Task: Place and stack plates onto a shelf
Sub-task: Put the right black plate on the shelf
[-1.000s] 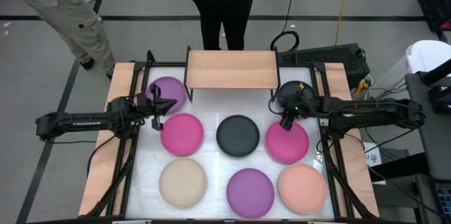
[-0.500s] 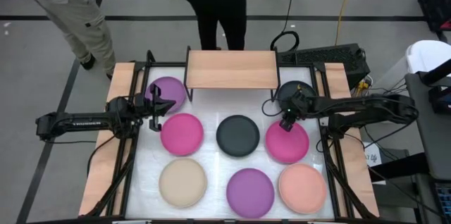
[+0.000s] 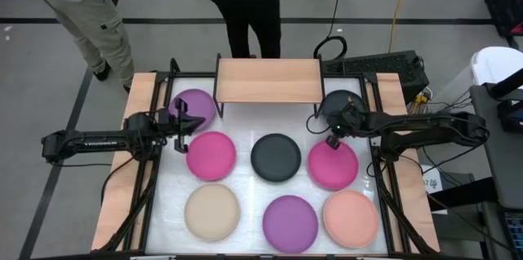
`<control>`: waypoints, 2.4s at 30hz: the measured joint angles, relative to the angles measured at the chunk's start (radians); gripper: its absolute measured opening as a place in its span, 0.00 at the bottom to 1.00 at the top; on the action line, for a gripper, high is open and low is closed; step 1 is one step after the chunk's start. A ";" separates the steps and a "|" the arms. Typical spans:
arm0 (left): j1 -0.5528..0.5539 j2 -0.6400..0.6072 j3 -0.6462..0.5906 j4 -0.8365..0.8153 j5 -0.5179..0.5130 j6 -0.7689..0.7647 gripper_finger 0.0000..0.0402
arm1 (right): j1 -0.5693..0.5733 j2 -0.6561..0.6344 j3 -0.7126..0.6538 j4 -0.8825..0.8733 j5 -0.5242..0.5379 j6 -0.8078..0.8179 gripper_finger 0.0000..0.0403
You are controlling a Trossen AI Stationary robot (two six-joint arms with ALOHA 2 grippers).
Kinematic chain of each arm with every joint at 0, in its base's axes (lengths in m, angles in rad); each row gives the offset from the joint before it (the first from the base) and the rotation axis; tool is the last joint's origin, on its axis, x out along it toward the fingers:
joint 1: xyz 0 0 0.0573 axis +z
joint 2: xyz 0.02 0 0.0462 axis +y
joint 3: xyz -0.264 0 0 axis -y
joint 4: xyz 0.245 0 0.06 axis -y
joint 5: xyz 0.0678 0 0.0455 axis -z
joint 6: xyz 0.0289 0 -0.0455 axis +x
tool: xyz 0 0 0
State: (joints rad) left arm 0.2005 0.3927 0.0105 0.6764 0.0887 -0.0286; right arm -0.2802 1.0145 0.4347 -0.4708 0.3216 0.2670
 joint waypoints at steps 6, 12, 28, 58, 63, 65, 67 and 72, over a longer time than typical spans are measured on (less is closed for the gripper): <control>0.000 0.000 0.000 -0.004 0.000 0.001 0.01 | 0.001 -0.143 0.034 -0.044 0.058 -0.001 0.00; 0.000 0.000 0.000 -0.009 -0.003 -0.010 0.01 | 0.001 -0.259 0.118 -0.038 0.196 -0.068 0.00; 0.000 0.000 0.000 -0.023 -0.010 -0.084 0.01 | 0.001 -0.192 0.367 0.054 0.228 -0.285 0.00; 0.000 0.000 0.000 -0.022 -0.010 -0.111 0.01 | 0.000 0.312 0.563 0.273 -0.117 -0.682 0.00; 0.000 0.000 0.000 -0.023 -0.010 -0.110 0.01 | -0.001 0.401 0.567 0.219 -0.061 -0.681 0.00; 0.000 0.000 0.000 -0.023 -0.010 -0.105 0.01 | 0.000 0.420 0.568 0.216 -0.019 -0.665 0.00; 0.000 0.000 0.000 -0.023 -0.010 -0.106 0.01 | 0.002 0.428 0.568 0.213 -0.011 -0.641 0.00; 0.000 0.000 0.000 -0.030 -0.010 -0.109 0.01 | 0.010 0.410 0.566 0.209 -0.027 -0.602 0.00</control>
State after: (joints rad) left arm 0.2001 0.3927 0.0108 0.6465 0.0788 -0.1375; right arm -0.2706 1.4241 1.0010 -0.2615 0.2945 -0.3353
